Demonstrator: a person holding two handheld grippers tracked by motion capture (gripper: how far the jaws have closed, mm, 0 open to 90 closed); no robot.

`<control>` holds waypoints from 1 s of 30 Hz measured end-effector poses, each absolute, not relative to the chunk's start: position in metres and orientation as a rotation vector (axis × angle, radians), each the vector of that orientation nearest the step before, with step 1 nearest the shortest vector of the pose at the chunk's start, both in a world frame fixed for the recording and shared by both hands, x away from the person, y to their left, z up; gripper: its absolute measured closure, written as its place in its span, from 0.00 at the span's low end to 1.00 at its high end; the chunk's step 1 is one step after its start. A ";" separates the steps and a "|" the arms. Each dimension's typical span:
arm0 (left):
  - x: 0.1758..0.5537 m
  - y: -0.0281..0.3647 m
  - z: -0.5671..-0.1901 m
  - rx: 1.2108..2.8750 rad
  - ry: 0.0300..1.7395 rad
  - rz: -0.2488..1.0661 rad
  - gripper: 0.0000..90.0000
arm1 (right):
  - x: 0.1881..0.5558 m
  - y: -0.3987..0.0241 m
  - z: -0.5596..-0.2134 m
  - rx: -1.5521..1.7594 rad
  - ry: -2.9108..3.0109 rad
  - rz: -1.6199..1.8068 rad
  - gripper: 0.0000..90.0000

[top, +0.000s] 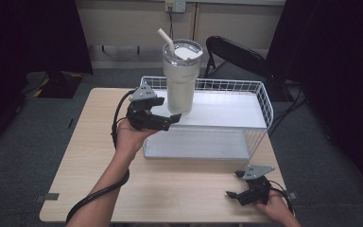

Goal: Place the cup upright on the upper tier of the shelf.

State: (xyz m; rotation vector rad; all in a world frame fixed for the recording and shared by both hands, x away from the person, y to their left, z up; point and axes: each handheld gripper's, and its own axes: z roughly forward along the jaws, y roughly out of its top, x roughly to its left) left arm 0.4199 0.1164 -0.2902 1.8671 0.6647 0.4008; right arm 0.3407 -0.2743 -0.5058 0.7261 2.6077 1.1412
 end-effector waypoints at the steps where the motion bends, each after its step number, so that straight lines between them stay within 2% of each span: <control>1: 0.419 0.116 -0.291 1.865 0.664 0.396 0.18 | 0.341 -0.274 -0.506 0.725 2.607 1.141 0.13; 30: 0.385 0.128 -0.340 1.920 0.631 0.315 0.18 | 0.341 -0.274 -0.506 0.725 2.608 1.140 0.13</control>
